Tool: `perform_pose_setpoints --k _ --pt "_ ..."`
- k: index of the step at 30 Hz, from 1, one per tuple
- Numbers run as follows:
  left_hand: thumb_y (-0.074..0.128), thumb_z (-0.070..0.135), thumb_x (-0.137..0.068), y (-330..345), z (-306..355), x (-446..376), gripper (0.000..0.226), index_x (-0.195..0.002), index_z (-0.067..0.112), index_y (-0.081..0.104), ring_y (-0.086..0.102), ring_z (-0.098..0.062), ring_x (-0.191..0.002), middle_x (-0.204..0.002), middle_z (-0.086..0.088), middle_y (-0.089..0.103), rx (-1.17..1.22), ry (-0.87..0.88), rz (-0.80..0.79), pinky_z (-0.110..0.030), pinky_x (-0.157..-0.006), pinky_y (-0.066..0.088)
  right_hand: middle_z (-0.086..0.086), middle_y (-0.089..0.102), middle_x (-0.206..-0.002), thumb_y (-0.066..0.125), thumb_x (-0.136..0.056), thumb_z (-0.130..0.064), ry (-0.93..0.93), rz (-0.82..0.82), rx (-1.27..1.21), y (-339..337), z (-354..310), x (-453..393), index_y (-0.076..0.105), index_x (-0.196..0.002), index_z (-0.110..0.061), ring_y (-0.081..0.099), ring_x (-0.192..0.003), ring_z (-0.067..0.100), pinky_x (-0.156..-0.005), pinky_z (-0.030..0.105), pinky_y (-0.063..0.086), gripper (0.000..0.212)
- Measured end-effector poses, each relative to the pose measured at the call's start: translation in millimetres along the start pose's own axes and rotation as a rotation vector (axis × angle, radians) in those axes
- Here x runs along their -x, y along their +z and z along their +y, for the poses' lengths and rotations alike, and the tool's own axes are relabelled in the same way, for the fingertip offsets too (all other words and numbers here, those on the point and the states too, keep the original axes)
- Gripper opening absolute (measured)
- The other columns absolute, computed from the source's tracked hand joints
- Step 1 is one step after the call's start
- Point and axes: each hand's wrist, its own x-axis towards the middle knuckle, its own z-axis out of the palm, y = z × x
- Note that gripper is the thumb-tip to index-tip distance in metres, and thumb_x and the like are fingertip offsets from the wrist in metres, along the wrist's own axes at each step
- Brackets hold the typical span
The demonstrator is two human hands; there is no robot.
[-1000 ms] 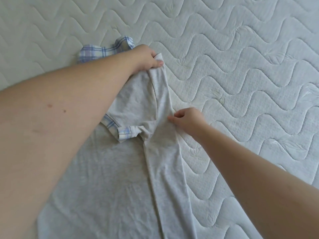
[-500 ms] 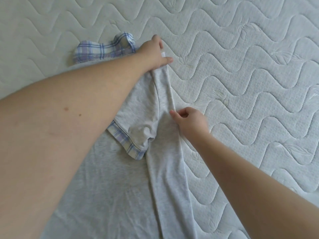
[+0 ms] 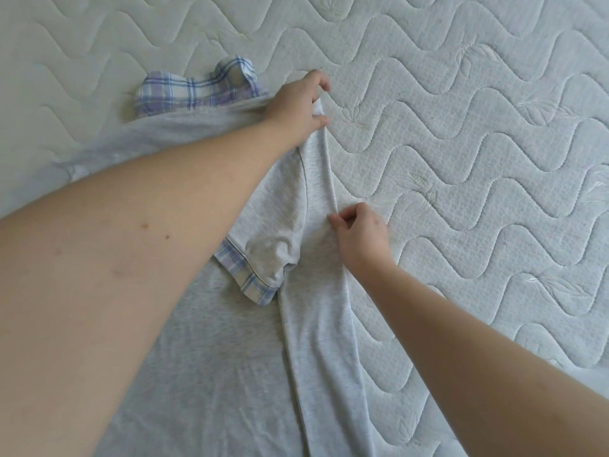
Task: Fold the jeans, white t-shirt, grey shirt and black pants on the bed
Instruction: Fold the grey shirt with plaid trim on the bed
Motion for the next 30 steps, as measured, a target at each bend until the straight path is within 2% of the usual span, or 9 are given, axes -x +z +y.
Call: perform_pose_setpoints --k 5,10,13,15,17,19,21,26,30 --pt "0.056 0.019 -0.093 -14 6 38 0.035 -0.127 0.014 0.05 0.052 -0.027 -0.115 -0.125 -0.011 0.052 -0.134 0.039 0.179 -0.039 -0.096 0.043 -0.017 0.049 -0.087 0.059 -0.095 -0.039 0.033 0.011 -0.079 -8 2 -2 0.043 -0.1 -0.025 0.05 -0.082 0.007 -0.061 0.019 0.032 0.022" --pt "0.054 0.019 -0.094 -7 14 143 0.02 -0.108 0.006 0.058 0.055 -0.025 -0.094 -0.102 -0.012 0.058 0.067 0.059 0.361 -0.033 -0.088 0.046 -0.006 0.053 -0.105 0.073 -0.08 -0.052 -0.034 -0.099 0.032 -15 -3 9 0.044 -0.11 -0.025 0.053 -0.097 0.016 -0.066 0.026 0.04 0.05" --pt "0.059 0.02 -0.094 12 17 214 0.016 -0.094 0.005 0.057 0.054 -0.017 -0.08 -0.088 -0.008 0.057 0.164 -0.023 0.473 -0.017 -0.074 0.04 -0.006 0.049 -0.109 0.073 -0.081 -0.045 -0.127 -0.157 0.205 -18 -6 17 0.051 -0.116 -0.021 0.052 -0.11 0.019 -0.084 0.034 0.048 0.049" --pt "0.063 0.023 -0.093 30 16 258 0.018 -0.089 0.007 0.056 0.054 -0.016 -0.073 -0.08 -0.005 0.059 0.242 -0.152 0.494 -0.022 -0.07 0.041 -0.005 0.051 -0.107 0.072 -0.082 -0.041 -0.127 -0.142 0.232 -21 -4 25 0.057 -0.106 -0.021 0.053 -0.105 0.017 -0.078 0.031 0.046 0.035" --pt "0.067 0.028 -0.091 54 16 297 0.021 -0.085 0.012 0.056 0.054 -0.015 -0.067 -0.072 0.001 0.058 0.288 -0.321 0.469 -0.026 -0.065 0.041 -0.004 0.055 -0.094 0.07 -0.083 -0.041 -0.078 -0.147 0.283 -25 2 37 0.061 -0.086 -0.021 0.059 -0.094 0.016 -0.068 0.03 0.045 0.022" --pt "0.068 0.033 -0.091 80 17 331 0.022 -0.089 0.014 0.058 0.06 -0.019 -0.072 -0.074 0.004 0.06 0.325 -0.494 0.346 -0.031 -0.069 0.044 -0.001 0.062 -0.086 0.067 -0.083 -0.047 -0.027 -0.182 0.394 -28 13 53 0.063 -0.071 -0.021 0.065 -0.084 0.021 -0.061 0.031 0.044 0.03" --pt "0.07 0.035 -0.089 101 22 354 0.028 -0.099 0.01 0.062 0.064 -0.024 -0.083 -0.08 0.003 0.062 0.382 -0.631 0.195 -0.029 -0.072 0.044 0.0 0.066 -0.083 0.067 -0.082 -0.051 -0.007 -0.219 0.468 -28 28 73 0.067 -0.073 -0.02 0.064 -0.079 0.022 -0.06 0.032 0.045 0.033" --pt "0.073 0.035 -0.085 122 37 381 0.026 -0.095 0.014 0.062 0.066 -0.026 -0.091 -0.09 -0.002 0.069 0.464 -0.699 -0.06 -0.033 -0.073 0.05 -0.002 0.059 -0.067 0.067 -0.082 -0.049 0.01 -0.301 0.495 -25 64 123 0.062 -0.069 -0.018 0.06 -0.073 0.021 -0.059 0.031 0.044 0.035" --pt "0.072 0.031 -0.086 128 42 394 0.03 -0.101 0.009 0.059 0.067 -0.029 -0.095 -0.098 -0.01 0.07 0.58 -0.73 -0.079 -0.041 -0.084 0.054 -0.002 0.057 -0.065 0.067 -0.083 -0.04 -0.011 -0.295 0.424 -24 95 162 0.057 -0.064 -0.018 0.055 -0.066 0.018 -0.05 0.028 0.038 0.03"
